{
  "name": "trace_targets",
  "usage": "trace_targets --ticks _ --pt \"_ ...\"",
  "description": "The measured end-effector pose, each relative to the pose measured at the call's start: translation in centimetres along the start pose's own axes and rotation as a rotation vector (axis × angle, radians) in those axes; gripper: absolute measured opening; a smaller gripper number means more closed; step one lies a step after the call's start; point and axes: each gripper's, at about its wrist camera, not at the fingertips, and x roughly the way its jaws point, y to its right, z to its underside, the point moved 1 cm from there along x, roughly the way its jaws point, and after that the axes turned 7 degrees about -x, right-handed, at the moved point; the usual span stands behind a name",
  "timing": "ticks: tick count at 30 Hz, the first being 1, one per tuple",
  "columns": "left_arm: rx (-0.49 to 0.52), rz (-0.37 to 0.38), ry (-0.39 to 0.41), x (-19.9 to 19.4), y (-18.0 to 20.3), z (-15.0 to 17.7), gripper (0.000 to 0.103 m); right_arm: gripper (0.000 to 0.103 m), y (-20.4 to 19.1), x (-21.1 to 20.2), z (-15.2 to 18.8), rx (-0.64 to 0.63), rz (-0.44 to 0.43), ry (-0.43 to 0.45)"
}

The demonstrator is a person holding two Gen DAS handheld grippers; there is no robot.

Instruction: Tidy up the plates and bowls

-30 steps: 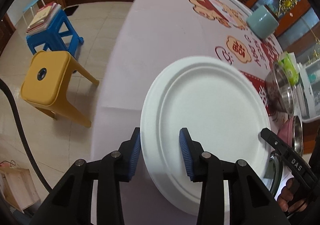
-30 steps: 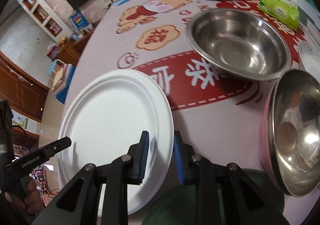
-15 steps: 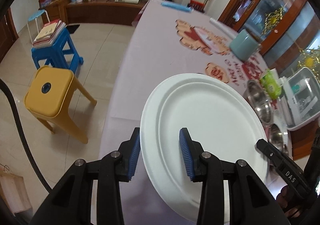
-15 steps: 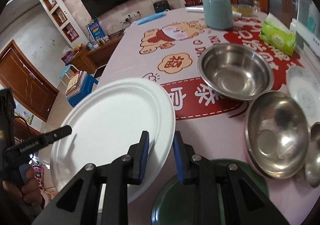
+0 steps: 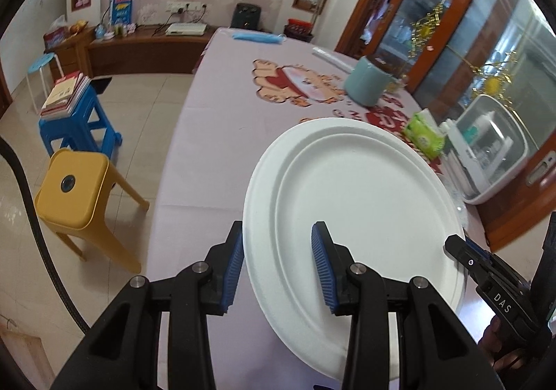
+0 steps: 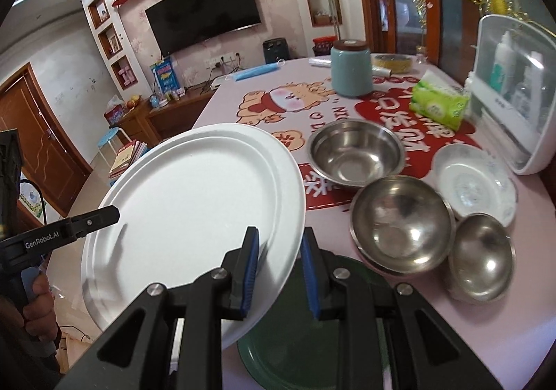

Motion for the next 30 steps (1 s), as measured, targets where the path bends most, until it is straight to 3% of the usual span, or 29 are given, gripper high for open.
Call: trace_targets --ticks 7,16,30 --pt "0.056 0.027 0.028 -2.6 3.4 2.3 0.037 0.025 1.8 -3.7 2.1 0.017 0.038 0.061" --pt "0.155 0.079 0.031 -4.6 7.7 4.7 0.037 0.026 3.7 -7.6 6.2 0.089 0.096 0.076" --pt "0.256 0.119 -0.066 -5.2 14.2 11.6 0.037 0.027 7.2 -14.1 12.5 0.135 0.211 0.019"
